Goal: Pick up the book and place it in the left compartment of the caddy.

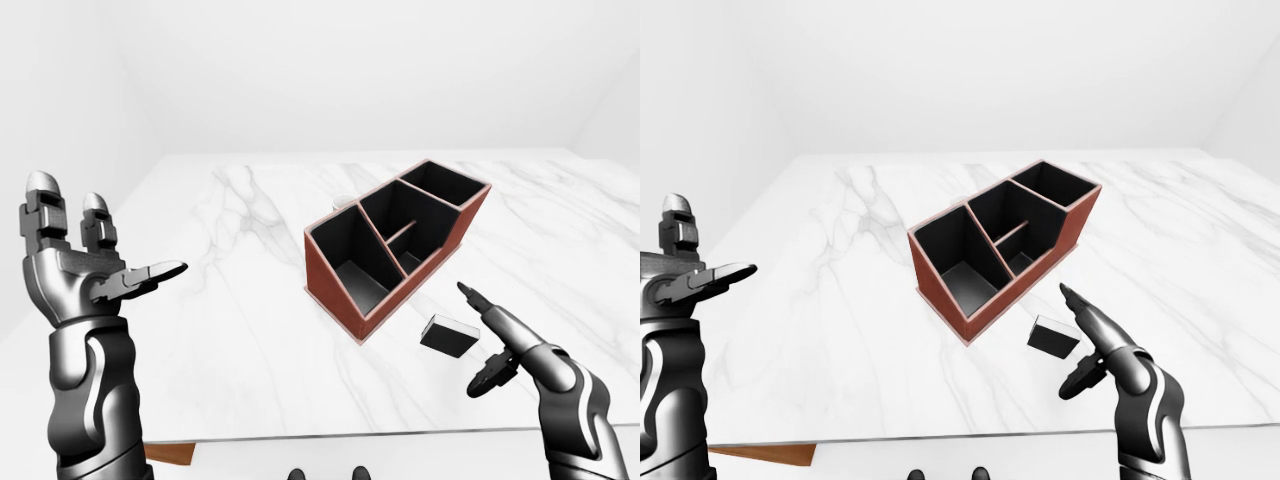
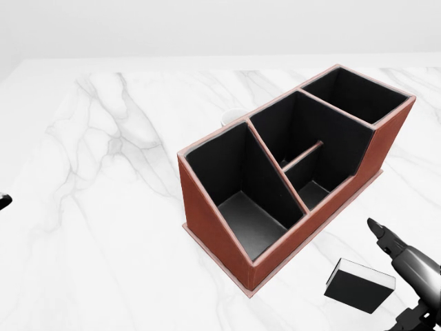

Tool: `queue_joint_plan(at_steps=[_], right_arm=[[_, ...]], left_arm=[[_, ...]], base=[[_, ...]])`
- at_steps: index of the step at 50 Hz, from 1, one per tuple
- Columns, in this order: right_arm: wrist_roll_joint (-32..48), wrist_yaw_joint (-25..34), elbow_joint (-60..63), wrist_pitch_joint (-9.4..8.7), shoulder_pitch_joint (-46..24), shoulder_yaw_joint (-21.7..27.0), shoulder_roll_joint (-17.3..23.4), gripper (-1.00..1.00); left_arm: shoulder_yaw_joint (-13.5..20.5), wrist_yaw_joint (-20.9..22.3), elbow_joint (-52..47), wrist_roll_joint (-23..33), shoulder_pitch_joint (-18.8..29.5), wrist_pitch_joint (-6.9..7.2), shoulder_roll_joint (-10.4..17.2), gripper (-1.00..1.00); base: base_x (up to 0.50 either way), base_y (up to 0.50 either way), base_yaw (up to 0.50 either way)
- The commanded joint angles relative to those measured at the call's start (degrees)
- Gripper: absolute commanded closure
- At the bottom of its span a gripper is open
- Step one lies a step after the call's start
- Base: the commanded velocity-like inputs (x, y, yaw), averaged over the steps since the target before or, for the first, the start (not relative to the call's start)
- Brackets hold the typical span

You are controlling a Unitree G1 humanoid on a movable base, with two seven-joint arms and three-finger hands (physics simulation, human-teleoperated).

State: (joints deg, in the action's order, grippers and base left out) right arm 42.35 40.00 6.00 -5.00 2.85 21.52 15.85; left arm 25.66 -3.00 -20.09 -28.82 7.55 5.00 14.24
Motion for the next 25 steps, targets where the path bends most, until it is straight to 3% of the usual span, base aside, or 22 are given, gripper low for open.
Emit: queue_joint_plan(at_steps=[1, 25], right_arm=[[-0.1, 0.0, -3.5, 0.0, 0.7, -0.4, 0.7, -1.0], [4.0, 0.0, -3.4, 0.0, -1.0, 0.6, 2.7, -1.0]], left_arm=[[-0.1, 0.2, 0.4, 0.2, -0.2, 0.0, -0.1, -1.0], [-0.3, 0.5, 1.2, 0.4, 0.0, 0.0, -0.1, -1.0]], base=[[0.0, 0.0, 0.0], [0.0, 0.0, 0.0]])
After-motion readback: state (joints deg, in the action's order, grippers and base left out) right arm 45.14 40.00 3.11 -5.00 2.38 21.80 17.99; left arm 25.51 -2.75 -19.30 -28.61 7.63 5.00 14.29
